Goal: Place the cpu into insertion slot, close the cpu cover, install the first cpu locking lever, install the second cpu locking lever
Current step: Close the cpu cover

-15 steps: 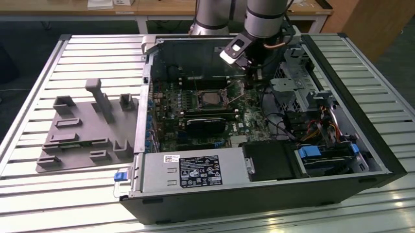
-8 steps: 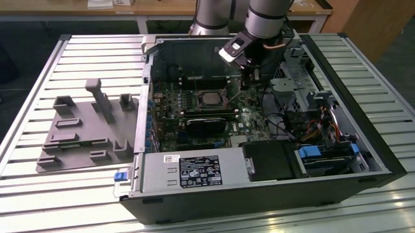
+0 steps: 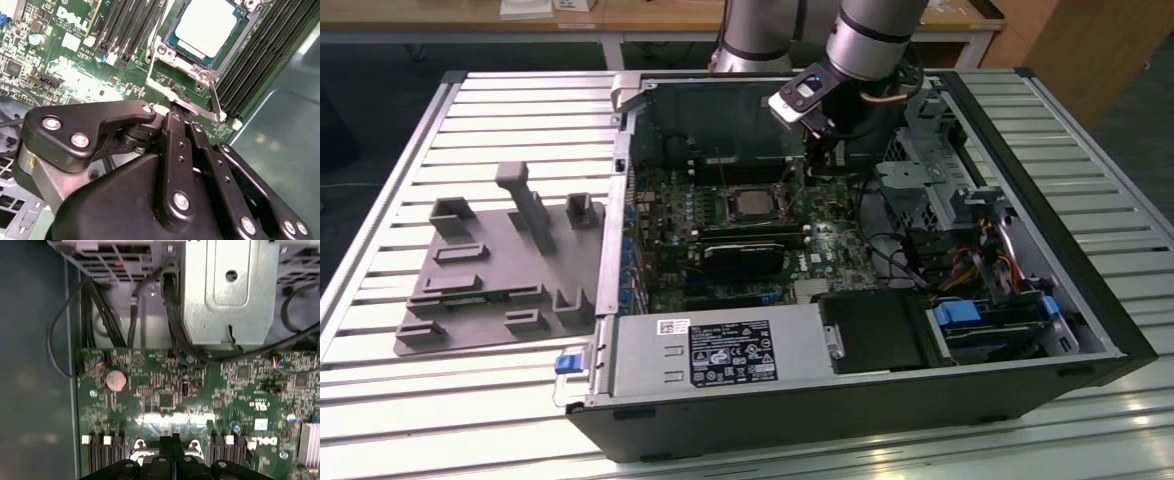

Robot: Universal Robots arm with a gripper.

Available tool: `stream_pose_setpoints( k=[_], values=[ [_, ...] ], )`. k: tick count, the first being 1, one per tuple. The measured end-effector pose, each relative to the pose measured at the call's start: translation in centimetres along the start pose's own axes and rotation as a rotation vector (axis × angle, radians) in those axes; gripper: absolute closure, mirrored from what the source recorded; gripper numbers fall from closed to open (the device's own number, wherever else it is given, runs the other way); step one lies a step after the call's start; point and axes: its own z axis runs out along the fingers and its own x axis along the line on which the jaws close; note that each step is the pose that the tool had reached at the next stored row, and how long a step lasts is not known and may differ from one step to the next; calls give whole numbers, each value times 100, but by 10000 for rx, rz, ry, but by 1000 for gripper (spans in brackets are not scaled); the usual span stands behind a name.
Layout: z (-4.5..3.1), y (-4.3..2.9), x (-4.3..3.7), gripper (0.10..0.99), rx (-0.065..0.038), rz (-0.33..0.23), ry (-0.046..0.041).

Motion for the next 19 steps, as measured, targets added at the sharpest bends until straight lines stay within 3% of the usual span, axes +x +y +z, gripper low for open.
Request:
stream_pose_setpoints(
  k=[6,19],
  values=[
    [2,-6,1,980,2,-1,3],
    [23,-145,-2,980,-6,-1,2]
  ],
)
